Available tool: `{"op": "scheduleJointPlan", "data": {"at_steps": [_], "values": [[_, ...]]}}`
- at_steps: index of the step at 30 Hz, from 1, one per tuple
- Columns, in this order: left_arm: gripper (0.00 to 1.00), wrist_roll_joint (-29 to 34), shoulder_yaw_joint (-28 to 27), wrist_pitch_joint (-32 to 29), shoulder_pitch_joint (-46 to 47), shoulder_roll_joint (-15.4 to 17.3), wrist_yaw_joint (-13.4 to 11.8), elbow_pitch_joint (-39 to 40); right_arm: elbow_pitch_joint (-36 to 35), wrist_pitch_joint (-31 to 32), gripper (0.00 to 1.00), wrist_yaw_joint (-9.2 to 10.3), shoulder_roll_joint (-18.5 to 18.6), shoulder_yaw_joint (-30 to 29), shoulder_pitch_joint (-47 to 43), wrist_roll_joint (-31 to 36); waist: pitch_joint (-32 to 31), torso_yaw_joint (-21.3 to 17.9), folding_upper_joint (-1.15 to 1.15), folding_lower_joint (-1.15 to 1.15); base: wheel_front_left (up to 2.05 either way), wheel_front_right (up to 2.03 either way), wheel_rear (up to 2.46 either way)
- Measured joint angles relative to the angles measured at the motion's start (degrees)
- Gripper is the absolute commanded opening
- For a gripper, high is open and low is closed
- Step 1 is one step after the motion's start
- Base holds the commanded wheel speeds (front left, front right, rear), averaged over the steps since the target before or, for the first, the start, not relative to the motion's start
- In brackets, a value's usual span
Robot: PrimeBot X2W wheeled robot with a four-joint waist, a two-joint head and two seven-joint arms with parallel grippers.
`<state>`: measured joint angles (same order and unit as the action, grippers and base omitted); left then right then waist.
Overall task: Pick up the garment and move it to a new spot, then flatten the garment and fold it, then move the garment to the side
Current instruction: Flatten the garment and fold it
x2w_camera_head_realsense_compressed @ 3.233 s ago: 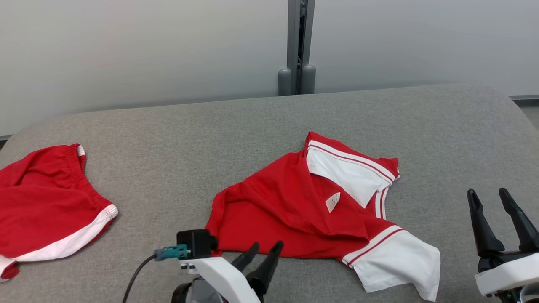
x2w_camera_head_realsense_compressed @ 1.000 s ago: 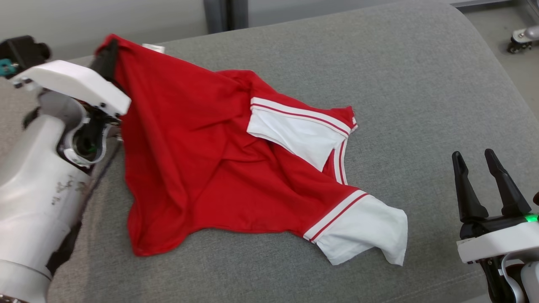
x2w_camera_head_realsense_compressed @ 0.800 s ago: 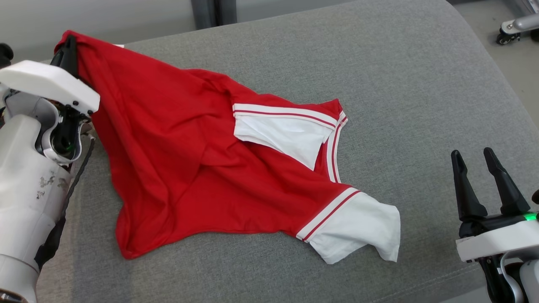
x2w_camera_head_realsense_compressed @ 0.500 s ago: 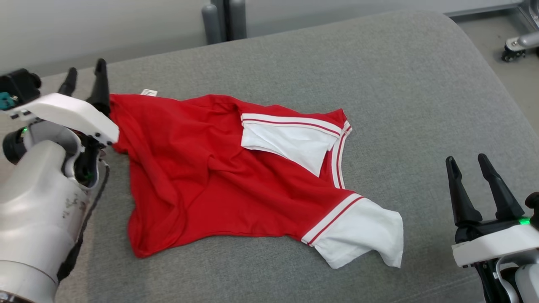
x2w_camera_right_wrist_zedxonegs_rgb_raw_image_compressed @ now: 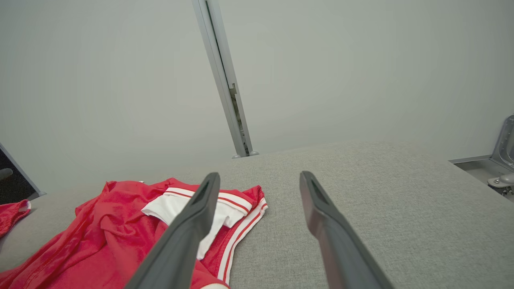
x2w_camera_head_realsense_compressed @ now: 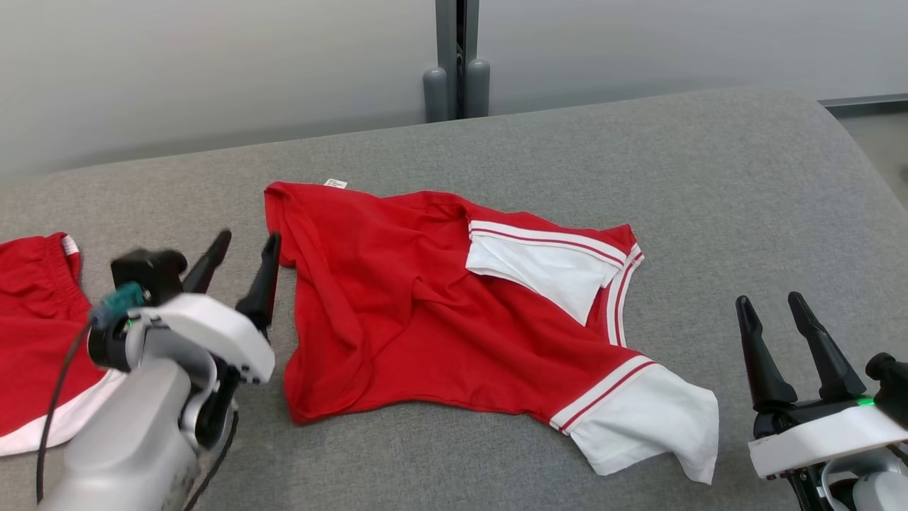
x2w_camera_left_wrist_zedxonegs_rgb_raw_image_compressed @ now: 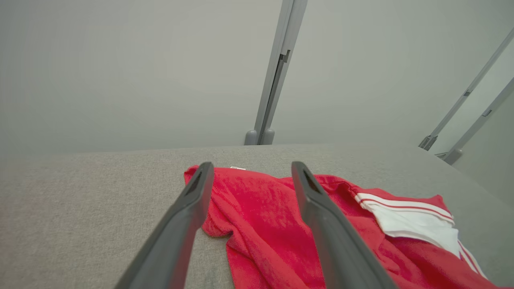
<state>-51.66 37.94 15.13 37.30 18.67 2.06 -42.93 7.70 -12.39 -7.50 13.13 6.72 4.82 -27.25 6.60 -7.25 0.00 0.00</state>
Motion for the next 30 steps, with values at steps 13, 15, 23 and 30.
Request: {"op": "scheduleJointPlan", "data": {"at_steps": [13, 15, 23, 30], "values": [[1.00, 14.3, 15.4, -15.6, -10.1, 9.1, -8.8, 18.0, -0.3, 0.1, 1.00, 0.00, 0.1, -0.6, -0.2, 0.5, -0.4, 0.2, 0.00, 0.00, 0.00, 0.00, 0.00], [1.00, 15.2, 16.9, -18.5, -10.6, 10.2, -9.4, 21.0, -0.4, 0.1, 1.00, 0.00, 0.3, -0.7, -0.2, 0.6, -0.4, 0.0, 0.00, 0.00, 0.00, 0.00, 0.00], [1.00, 16.5, 20.3, -28.2, -13.6, 16.4, -11.9, 29.8, -0.7, 0.3, 1.00, 0.00, 0.5, -1.2, -0.5, 0.6, 0.0, -0.7, 0.00, 0.00, 0.00, 0.00, 0.00], [0.00, 16.4, 20.2, -30.5, -14.2, 17.8, -13.7, 33.4, -0.8, 0.4, 1.00, 0.00, 0.4, -0.9, -0.5, 0.6, 0.2, -1.0, 0.00, 0.00, 0.00, 0.00, 0.00]]}}
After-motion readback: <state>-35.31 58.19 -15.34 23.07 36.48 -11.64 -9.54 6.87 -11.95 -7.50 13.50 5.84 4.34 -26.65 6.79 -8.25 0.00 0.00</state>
